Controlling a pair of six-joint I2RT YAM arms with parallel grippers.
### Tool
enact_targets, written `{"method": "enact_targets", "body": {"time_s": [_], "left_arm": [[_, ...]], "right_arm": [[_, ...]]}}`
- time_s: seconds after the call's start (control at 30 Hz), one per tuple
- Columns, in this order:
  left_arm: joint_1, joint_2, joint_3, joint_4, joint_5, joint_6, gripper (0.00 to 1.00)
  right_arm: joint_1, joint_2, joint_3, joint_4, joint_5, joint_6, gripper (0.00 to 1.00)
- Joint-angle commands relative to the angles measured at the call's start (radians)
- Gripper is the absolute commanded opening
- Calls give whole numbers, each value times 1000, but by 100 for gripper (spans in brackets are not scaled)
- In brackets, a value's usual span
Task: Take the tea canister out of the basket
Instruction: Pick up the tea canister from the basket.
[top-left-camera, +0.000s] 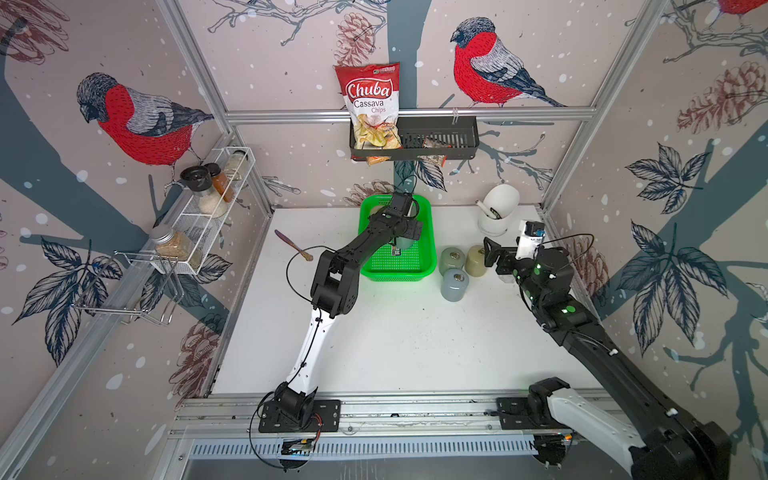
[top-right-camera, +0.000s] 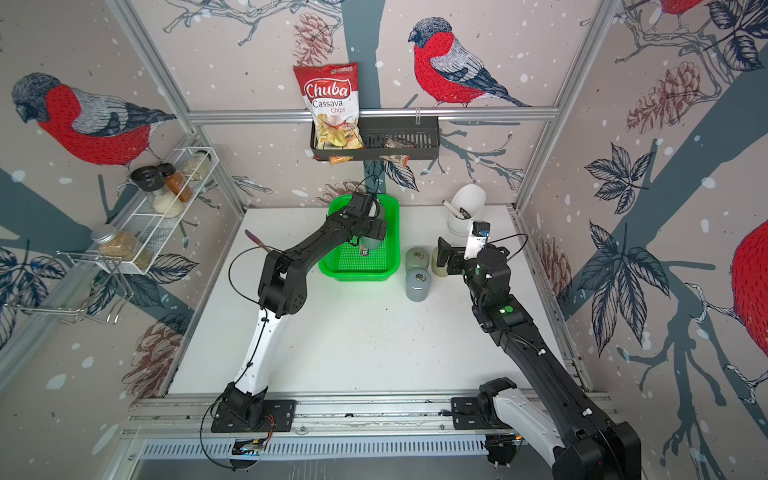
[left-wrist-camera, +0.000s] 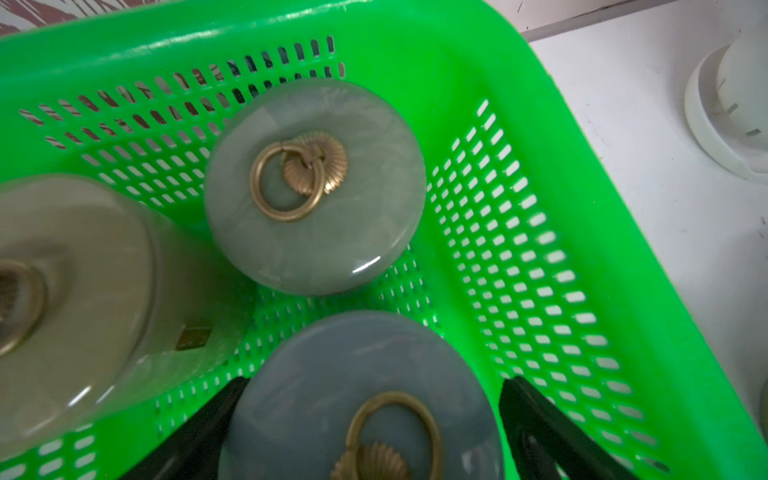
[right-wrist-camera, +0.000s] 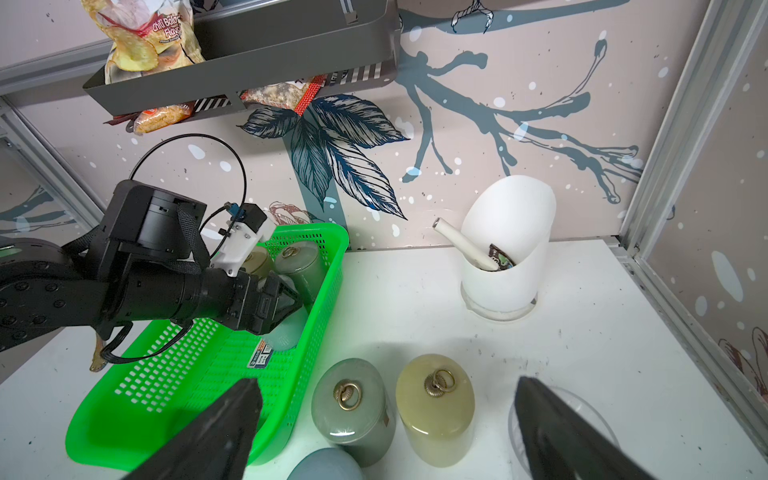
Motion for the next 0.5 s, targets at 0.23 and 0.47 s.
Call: {"method": "enact_targets", "body": {"time_s": [0.23,0.47], "left_arm": [[1,11,6,-30,28,4,95],[0,19,7,-28,36,13,81]], "right_arm": [[3,2,-6,32,-4,-11,100],[2,2,-10,33,-3,-12,100]]}}
